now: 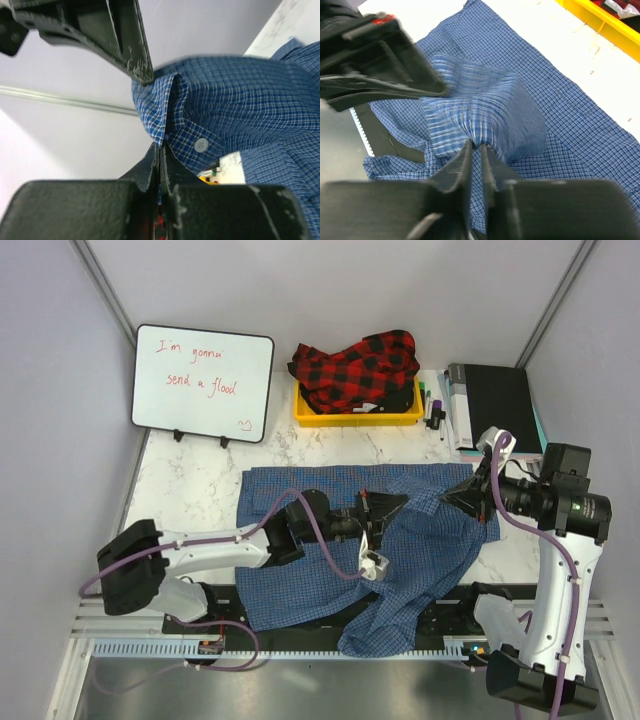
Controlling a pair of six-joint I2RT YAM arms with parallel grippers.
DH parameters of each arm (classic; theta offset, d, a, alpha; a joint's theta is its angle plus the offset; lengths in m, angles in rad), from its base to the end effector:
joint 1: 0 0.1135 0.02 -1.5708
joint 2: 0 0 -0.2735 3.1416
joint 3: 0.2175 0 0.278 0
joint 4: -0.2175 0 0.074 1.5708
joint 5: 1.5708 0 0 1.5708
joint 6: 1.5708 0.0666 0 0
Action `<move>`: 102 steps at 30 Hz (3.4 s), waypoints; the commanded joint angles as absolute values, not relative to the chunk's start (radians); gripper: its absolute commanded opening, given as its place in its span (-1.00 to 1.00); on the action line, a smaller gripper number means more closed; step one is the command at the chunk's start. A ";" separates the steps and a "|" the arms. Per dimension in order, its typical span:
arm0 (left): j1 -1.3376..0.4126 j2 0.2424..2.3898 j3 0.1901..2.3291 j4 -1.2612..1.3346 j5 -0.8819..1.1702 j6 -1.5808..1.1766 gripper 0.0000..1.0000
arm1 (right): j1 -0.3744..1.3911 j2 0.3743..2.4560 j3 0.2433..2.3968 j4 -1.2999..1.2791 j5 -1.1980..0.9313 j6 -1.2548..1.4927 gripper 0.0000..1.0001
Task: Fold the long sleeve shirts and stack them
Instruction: Fold the shirt
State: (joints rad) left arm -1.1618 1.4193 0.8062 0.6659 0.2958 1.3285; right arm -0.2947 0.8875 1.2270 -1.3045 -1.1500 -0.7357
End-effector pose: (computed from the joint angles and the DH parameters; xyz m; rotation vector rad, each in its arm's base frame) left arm 0.1304 -0.3497 0.2840 1.4991 0.2571 -0.0912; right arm 0.1525 0.0172 0.3894 -0.8159 1.8255 0.8034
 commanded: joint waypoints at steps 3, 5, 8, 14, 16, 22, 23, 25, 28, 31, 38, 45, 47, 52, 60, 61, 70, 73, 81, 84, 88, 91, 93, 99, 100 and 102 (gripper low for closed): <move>-1.207 1.275 0.894 0.242 0.319 1.194 -0.97 | -0.295 0.959 1.362 -1.302 -1.128 -0.784 -0.04; -1.212 1.262 0.961 0.126 0.328 1.094 -0.96 | -0.295 0.966 1.390 -1.301 -1.103 -0.817 0.35; -1.213 1.269 1.056 -0.061 0.347 0.933 -0.96 | -0.296 0.974 1.399 -1.261 -1.083 -0.809 0.76; -1.210 1.365 1.254 -0.310 0.397 0.608 -0.96 | -0.295 1.126 1.307 -1.026 -1.035 -0.627 0.75; -1.198 1.394 1.293 -0.356 0.417 0.507 -0.96 | -0.295 1.239 1.330 -1.019 -1.032 -0.641 0.74; -1.013 1.564 1.465 -0.436 0.502 0.175 -0.96 | -0.296 1.477 1.476 -1.012 -0.996 -0.655 0.72; -0.938 1.589 1.521 -0.471 0.512 0.129 -0.96 | -0.293 1.495 1.498 -1.014 -0.993 -0.658 0.74; -0.867 1.659 1.571 -0.503 0.543 -0.010 -0.97 | -0.293 1.538 1.511 -1.014 -0.973 -0.666 0.74; -0.755 1.710 1.594 -0.532 0.564 -0.155 -0.96 | -0.291 1.568 1.503 -1.014 -0.959 -0.696 0.82; -0.654 1.738 1.539 -0.532 0.584 -0.254 -0.96 | -0.285 1.585 1.494 -1.012 -0.939 -0.718 0.92; -0.517 1.692 1.324 -0.453 0.615 -0.428 -0.96 | -0.229 1.601 1.473 -0.999 -0.882 -0.747 0.85; -0.455 1.652 1.253 -0.368 0.718 -0.414 -0.97 | -0.179 1.609 1.416 -0.999 -0.888 -0.769 0.70; -0.512 1.643 1.288 -0.365 0.761 -0.321 -0.96 | -0.179 1.620 1.407 -0.942 -0.903 -0.703 0.65; -0.797 1.517 1.339 -0.464 0.779 0.077 -0.96 | -0.179 1.677 1.482 -0.945 -0.922 -0.618 0.42; -1.216 1.453 1.310 -0.647 0.605 0.470 -0.96 | -0.146 1.672 1.382 -1.098 -0.966 -0.787 0.02; -1.254 1.448 1.304 -0.652 0.542 0.538 -0.96 | -0.137 1.671 1.362 -1.101 -0.965 -0.798 -0.05; -1.359 1.486 1.223 -0.612 0.407 0.635 -0.96 | 0.035 1.687 1.206 -1.094 -0.878 -0.819 -0.45; -1.364 1.465 1.169 -0.543 0.388 0.652 -0.97 | 0.100 1.715 1.166 -1.080 -0.822 -0.807 -0.53; -1.362 1.407 1.150 -0.381 0.334 0.554 -0.97 | 0.248 1.799 1.128 -1.013 -0.727 -0.753 -0.57; -1.353 1.388 1.157 -0.342 0.336 0.526 -0.96 | 0.265 1.825 1.117 -0.954 -0.710 -0.693 -0.58; -1.338 1.353 1.161 -0.299 0.309 0.480 -0.96 | 0.273 1.868 1.106 -0.936 -0.686 -0.680 -0.58; -1.261 1.358 1.181 -0.278 0.316 0.379 -0.96 | 0.270 1.873 1.115 -0.943 -0.676 -0.669 -0.53; -1.159 1.377 1.196 -0.282 0.336 0.263 -0.96 | 0.249 1.862 1.169 -0.995 -0.686 -0.681 -0.37; -0.895 1.457 1.204 -0.290 0.416 0.045 -0.97 | 0.158 1.849 1.388 -1.184 -0.696 -0.743 0.40; -0.867 1.466 1.201 -0.285 0.425 0.023 -0.96 | 0.141 1.842 1.403 -1.189 -0.693 -0.742 0.46; -0.796 1.489 1.197 -0.281 0.445 -0.030 -0.96 | 0.085 1.832 1.451 -1.196 -0.670 -0.744 0.58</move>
State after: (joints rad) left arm -0.8856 1.4517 1.1732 -0.3115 0.3790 0.1646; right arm 0.1680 1.8736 1.3605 -1.1118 -0.6827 -0.7143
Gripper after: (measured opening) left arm 0.025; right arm 0.740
